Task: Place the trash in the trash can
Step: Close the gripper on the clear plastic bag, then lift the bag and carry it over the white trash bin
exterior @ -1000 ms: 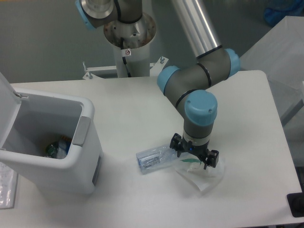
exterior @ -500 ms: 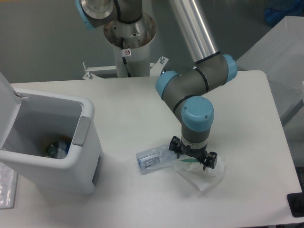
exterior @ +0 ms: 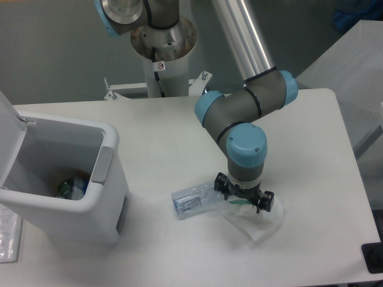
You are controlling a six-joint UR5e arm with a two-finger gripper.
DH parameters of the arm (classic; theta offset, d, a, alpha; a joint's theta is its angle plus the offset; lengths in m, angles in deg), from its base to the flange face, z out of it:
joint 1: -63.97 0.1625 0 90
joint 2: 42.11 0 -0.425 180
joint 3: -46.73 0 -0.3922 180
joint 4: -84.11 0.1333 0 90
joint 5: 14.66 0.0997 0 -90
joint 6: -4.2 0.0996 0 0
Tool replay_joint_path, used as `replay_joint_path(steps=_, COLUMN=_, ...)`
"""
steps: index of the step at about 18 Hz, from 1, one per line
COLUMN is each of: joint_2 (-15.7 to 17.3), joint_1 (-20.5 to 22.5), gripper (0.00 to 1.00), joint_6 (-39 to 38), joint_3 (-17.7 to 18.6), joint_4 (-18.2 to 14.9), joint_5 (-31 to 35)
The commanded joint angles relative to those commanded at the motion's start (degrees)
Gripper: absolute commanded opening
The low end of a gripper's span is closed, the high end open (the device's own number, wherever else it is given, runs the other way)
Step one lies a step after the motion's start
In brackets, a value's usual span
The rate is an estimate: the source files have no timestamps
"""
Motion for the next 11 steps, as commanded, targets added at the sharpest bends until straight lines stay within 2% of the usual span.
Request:
replay_joint_path(steps=8, joint_2=-0.44, joint_1=-0.09, gripper=0.62, joint_6=-3.07, joint_3=-0.26, joint_4=1.14, joint_5=-0.09)
replay_joint_path(steps=9, joint_2=-0.44, joint_1=-0.09, gripper=0.58, joint_6=-3.6, joint_3=-0.26, joint_4=1.23, joint_5=-0.09)
replay_joint_path(steps=11, joint_2=-0.35, joint_1=-0.09, gripper=0.42, joint_6=-4.05, joint_3=-0.35, joint_4=1.23, joint_5=-0.09)
